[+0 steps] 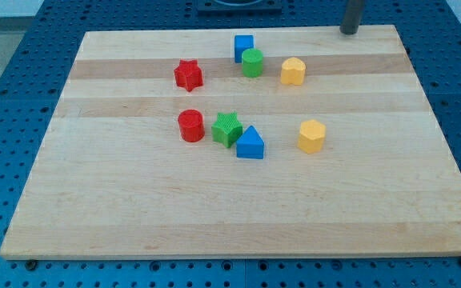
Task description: Move your arm towards center right
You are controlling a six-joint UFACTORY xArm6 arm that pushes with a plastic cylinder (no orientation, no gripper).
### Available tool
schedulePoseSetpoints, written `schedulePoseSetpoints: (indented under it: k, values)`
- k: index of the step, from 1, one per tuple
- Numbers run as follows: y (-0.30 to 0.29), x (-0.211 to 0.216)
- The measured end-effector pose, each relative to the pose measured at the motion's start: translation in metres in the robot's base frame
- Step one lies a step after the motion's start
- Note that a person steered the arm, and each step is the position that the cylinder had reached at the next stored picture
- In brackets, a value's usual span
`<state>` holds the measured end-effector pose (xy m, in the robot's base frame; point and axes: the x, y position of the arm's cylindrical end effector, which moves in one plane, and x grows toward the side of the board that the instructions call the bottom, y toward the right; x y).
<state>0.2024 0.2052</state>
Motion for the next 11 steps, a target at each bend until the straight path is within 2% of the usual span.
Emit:
schedulePoseSetpoints:
  k: [3,4,9,11]
  values:
    - [-0.028,0.0]
    - [-0.026,0.012]
    - [-0.024,0.135]
    - [-0.024,0.14]
